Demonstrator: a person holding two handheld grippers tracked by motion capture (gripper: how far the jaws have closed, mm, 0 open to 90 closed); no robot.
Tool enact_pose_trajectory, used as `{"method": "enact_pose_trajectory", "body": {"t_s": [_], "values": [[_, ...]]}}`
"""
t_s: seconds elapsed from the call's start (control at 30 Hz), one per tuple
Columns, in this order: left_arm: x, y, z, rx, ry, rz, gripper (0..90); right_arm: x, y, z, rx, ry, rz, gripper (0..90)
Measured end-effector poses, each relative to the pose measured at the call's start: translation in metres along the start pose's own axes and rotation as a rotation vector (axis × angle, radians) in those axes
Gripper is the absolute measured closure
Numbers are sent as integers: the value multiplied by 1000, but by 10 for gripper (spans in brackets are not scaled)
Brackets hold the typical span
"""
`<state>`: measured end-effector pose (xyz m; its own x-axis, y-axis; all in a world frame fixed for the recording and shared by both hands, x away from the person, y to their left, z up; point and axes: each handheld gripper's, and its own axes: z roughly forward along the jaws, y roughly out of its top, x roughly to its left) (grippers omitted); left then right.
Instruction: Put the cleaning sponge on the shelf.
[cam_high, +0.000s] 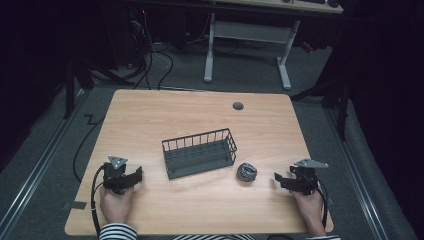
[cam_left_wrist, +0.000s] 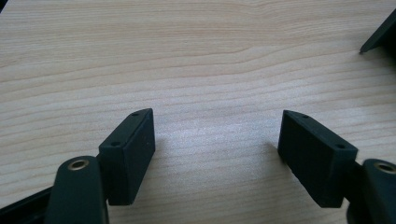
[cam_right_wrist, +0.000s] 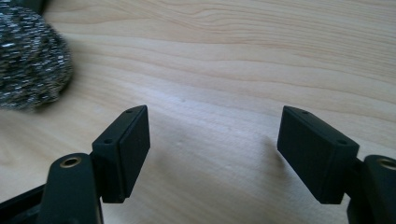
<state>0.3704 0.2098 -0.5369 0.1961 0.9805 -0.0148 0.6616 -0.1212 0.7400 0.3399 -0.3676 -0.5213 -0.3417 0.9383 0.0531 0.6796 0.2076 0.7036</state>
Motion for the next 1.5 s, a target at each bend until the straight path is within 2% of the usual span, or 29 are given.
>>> {"method": "enact_pose_trajectory", "body": {"t_s": [0.5,0.67,0.77,0.9,1.17,1.33,1.5], "values": [[0,0,0,2,5,1,273,17,-15,-22,-18,94,-22,264],[0,0,0,1,3,-1,273,25,-16,-27,-22,108,-42,264],[0,0,0,2,4,0,272,33,-15,-29,-23,137,-66,258],[0,0,0,2,3,0,271,44,-13,-31,-14,175,-98,253],[0,0,0,1,2,-1,270,63,-1,-29,-9,202,-161,238],[0,0,0,1,2,-1,270,72,12,-23,0,208,-210,228],[0,0,0,1,2,0,269,80,27,-15,0,191,-247,221]]}}
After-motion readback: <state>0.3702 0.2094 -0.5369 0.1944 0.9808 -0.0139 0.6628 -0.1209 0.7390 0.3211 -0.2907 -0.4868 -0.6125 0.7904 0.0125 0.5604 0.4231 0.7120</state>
